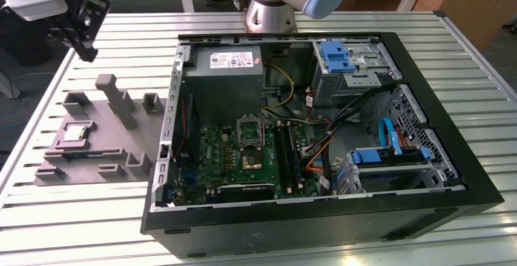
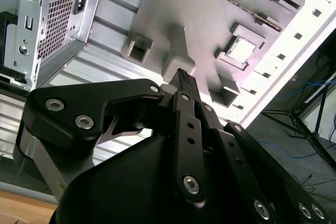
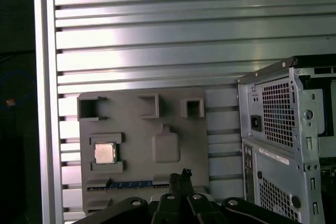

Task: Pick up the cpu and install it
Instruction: 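Reach for the cpu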

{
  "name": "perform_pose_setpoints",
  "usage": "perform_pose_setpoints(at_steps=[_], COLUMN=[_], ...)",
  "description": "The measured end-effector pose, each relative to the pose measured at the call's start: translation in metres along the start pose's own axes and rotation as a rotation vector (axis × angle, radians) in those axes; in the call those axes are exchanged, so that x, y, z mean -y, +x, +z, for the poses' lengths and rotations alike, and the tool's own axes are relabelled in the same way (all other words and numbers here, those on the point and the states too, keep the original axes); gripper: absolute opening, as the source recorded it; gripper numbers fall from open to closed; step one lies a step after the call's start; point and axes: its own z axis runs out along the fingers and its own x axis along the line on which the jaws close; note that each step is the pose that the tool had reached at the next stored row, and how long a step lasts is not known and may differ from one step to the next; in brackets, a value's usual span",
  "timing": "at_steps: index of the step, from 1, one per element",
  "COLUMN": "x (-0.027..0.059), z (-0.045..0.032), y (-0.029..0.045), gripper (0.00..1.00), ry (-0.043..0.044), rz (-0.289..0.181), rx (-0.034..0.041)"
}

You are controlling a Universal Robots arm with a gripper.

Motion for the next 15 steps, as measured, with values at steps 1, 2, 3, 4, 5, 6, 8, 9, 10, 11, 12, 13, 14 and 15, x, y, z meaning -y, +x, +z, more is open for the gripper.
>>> perform_pose_setpoints(at_steps=[1,2,3,4,5,6,8,9,10,11,12,13,14,15], x=[0.0001,0.0002,0.0003,0.0003,0.0004,0.0005,0.0007,0.0008,0.0009,0.0010,0.0011,0.0011,0.0012,0.0013], z=[0.0000,0.0001,0.0002,0.0002,0.0003,0.0003,0.0004,0.0004,0.0005,0.0006,0.0006,0.0006,0.0007,0.0008], y=[0.0011,0.0022,0.0033,0.0044,0.0054,0.0067,0.0089,0.0100,0.0110,0.0121,0.0133,0.0146,0.0156,0.0166], gripper=[0.11,0.11,0.11,0.11,0.11,0.11,0.11,0.11,0.11,0.11,0.11,0.11,0.11,0.11], ry=[0.0000,0.0000,0.0000,0.0000,0.0000,0.0000,-0.0001,0.0000,0.0000,0.0000,0.0000,0.0000,0.0000,0.0000], rz=[0.000,0.000,0.000,0.000,0.000,0.000,0.000,0.000,0.000,0.000,0.000,0.000,0.000,0.000], rx=[0.0000,0.0000,0.0001,0.0001,0.0001,0.0001,0.0001,0.0000,0.0001,0.0001,0.0000,0.0000,0.0000,0.0001])
